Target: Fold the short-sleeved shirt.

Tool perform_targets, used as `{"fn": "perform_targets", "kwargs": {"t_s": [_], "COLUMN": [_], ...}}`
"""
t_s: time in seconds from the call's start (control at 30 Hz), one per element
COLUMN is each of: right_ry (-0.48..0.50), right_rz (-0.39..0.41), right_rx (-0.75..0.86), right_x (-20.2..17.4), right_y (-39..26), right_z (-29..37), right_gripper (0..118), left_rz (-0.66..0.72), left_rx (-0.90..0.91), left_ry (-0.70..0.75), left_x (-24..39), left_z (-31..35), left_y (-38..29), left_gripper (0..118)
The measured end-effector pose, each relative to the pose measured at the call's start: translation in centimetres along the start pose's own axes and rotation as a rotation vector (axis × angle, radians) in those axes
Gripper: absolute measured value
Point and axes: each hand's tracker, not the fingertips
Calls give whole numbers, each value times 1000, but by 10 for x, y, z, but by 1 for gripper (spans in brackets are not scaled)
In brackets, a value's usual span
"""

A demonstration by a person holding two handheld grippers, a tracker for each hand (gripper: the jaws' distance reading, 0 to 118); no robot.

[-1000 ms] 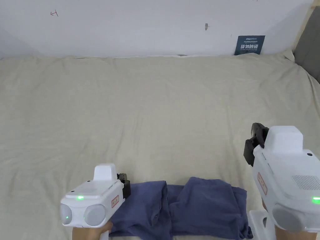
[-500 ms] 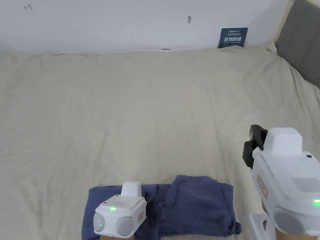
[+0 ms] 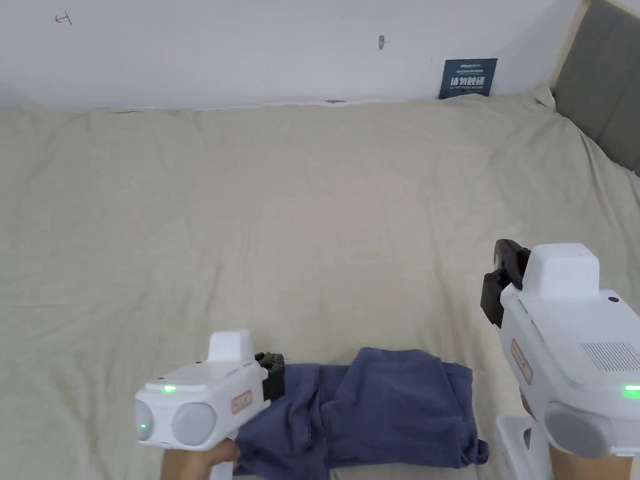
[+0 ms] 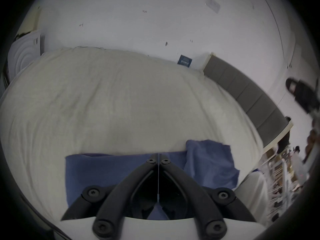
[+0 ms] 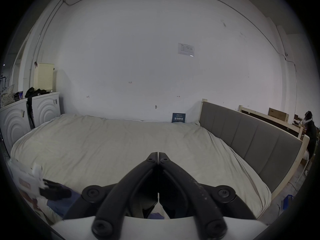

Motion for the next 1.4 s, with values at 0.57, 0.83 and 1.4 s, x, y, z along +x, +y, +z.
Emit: {"fn": "perform_targets", "kwargs": {"t_s": [0.57,0.83,1.4], "right_ry": [48,33,55], "right_rz": [24,35,30], "right_rx": [-11,-39,-14], "right_x": [-24,-24,-29], "right_y": [0,-4,6], "right_z": [-4,-9,-4], "right_gripper": [1,1,1], "left_rz": [359,330,240], "left_rx": [-184,-222,-132], "left_ry": [-75,-89,38], "left_x": [-157,-161,-148], "left_z": [31,6,66], "left_y": [-26,-47,-10], "left_gripper": [112,58,8]}}
